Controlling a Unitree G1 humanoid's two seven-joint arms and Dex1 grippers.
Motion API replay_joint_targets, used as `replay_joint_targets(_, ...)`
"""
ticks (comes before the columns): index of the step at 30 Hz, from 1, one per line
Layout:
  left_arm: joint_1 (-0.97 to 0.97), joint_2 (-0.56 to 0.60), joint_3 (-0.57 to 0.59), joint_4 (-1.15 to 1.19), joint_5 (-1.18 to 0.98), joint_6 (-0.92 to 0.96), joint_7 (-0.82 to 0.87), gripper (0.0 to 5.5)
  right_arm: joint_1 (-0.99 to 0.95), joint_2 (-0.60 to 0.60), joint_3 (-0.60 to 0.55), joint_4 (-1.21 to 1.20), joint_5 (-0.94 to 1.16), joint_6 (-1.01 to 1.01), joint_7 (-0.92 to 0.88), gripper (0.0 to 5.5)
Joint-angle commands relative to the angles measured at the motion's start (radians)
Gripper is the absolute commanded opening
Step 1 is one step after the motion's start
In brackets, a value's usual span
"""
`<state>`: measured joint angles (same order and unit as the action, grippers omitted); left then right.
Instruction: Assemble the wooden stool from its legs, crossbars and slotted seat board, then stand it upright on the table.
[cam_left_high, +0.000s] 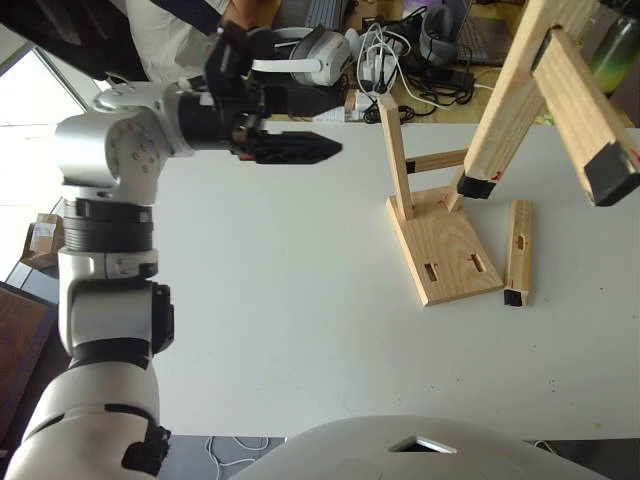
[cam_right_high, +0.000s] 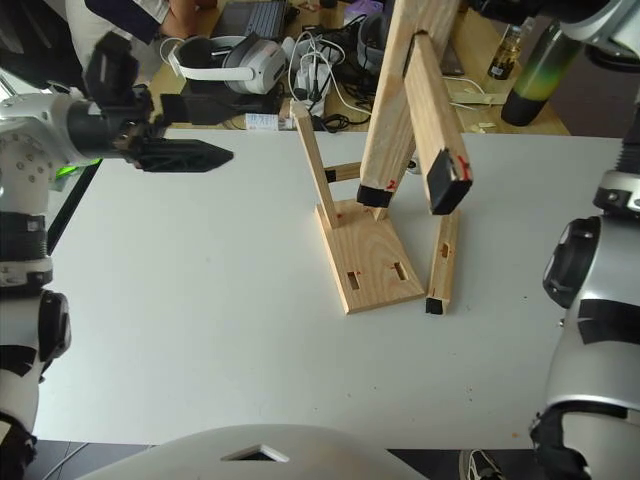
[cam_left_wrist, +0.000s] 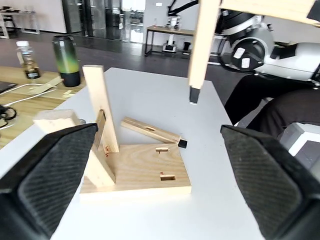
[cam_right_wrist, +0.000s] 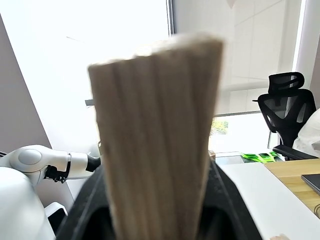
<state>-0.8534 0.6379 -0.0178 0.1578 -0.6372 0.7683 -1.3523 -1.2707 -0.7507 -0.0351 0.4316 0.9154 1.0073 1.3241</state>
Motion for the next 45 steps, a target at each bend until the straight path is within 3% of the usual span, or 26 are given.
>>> replay_joint_targets(1, 0.014, -0.083, 0.015, -0.122, -0.041, 0.051, 0.134, 4.56, -0.02, 0.043, -0.031, -0.025, 0.001, 0.007, 0.011, 0.98)
replay_joint_targets(7, 0.004, -0.157, -0.018, -0.203, -0.081, 0.113, 0.235, 4.56, -0.01, 0.113, -0.056, -0.063, 0.008, 0.013, -0.009, 0.98)
replay_joint_targets(18, 0.012, -0.249, 0.024, -0.249, -0.16, 0.189, 0.405, 4.56, 0.018, 0.164, -0.083, -0.106, 0.003, 0.036, -0.044, 0.98)
replay_joint_targets(28, 0.043, -0.27, 0.017, -0.363, -0.276, 0.266, 0.459, 3.25, 0.032, 0.182, -0.102, -0.127, 0.012, 0.05, -0.063, 0.98)
replay_joint_targets(41, 0.035, -0.304, -0.03, -0.352, -0.226, 0.234, 0.558, 1.25, 0.033, 0.203, -0.125, -0.172, 0.036, 0.094, -0.098, 0.98)
replay_joint_targets(45, 0.035, -0.304, -0.025, -0.352, -0.231, 0.227, 0.554, 1.09, 0.042, 0.213, -0.12, -0.179, 0.029, 0.088, -0.108, 0.98)
